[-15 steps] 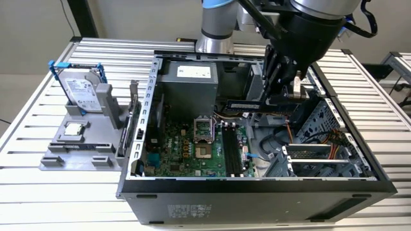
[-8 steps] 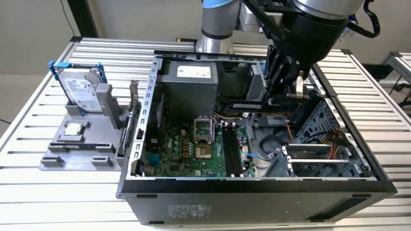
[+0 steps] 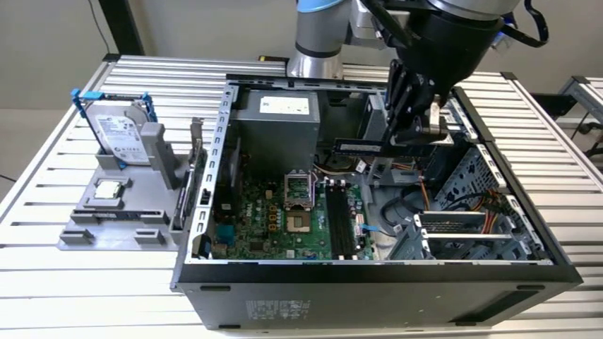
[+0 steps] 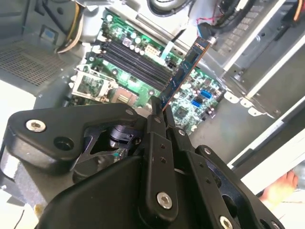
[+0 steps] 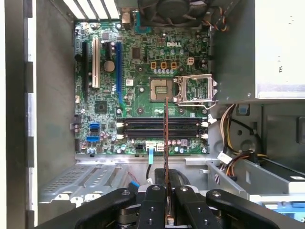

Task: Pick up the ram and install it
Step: 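Pick up the ram and move it above insertion slot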

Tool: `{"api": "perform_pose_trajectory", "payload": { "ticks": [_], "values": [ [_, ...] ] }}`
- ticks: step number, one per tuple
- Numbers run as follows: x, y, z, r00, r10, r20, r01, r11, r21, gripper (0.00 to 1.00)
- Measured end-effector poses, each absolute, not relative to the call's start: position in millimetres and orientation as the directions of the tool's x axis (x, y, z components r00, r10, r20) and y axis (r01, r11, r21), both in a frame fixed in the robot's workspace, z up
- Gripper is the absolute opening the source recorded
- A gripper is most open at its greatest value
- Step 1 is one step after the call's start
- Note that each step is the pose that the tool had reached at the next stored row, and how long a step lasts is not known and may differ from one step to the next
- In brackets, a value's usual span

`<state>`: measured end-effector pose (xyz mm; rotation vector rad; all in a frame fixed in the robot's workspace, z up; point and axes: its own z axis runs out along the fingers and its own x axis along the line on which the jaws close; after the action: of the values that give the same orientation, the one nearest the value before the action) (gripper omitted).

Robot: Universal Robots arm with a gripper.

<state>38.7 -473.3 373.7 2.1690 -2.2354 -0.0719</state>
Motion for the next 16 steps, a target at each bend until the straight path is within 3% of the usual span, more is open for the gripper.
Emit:
{"api": "perform_pose_trajectory", "payload": {
  "ticks": [16],
  "values": [
    [38.8, -445.2, 373.8, -0.030, -0.999, -0.013, -0.998, 0.030, 0.051, 0.00]
  ]
}}
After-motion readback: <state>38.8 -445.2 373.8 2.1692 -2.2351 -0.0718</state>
